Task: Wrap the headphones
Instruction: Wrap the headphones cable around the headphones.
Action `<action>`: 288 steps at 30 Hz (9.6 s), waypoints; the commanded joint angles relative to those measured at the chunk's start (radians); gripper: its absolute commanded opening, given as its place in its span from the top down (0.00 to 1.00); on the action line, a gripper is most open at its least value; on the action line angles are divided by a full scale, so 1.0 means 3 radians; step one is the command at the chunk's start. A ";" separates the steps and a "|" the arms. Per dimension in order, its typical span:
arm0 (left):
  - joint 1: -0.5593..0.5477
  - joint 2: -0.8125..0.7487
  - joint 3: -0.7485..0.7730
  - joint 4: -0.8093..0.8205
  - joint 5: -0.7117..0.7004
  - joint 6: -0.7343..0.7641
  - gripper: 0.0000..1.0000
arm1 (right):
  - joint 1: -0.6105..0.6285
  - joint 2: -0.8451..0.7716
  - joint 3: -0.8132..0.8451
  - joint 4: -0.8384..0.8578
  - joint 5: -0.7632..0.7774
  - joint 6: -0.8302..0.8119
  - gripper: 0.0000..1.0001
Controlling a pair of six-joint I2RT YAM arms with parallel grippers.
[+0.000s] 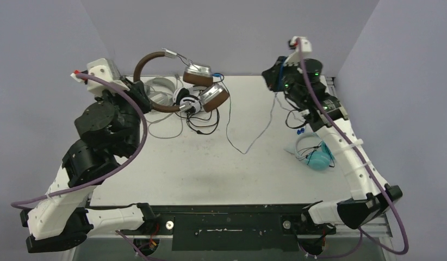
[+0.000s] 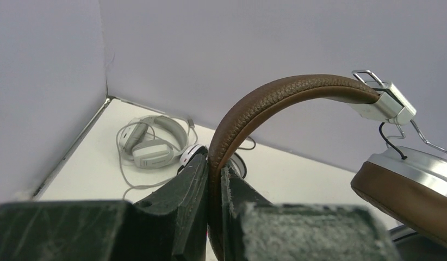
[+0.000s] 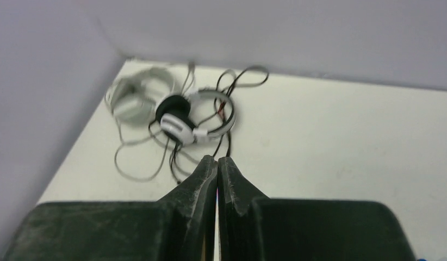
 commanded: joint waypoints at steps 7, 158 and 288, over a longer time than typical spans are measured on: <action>-0.0032 -0.0136 0.0391 0.0319 -0.0031 0.0000 1.00 | 0.0730 0.0550 0.1876 -0.0714 0.0669 -0.0694 1.00; 0.1422 0.1475 -0.2856 0.0589 0.2942 -0.1383 1.00 | 0.1093 0.0289 -0.3313 0.2827 -0.1115 0.1763 0.17; 0.1175 -0.0001 -0.2524 0.1037 0.2268 0.1188 1.00 | 0.2550 -0.0897 -0.2220 0.0848 0.0158 -0.0884 1.00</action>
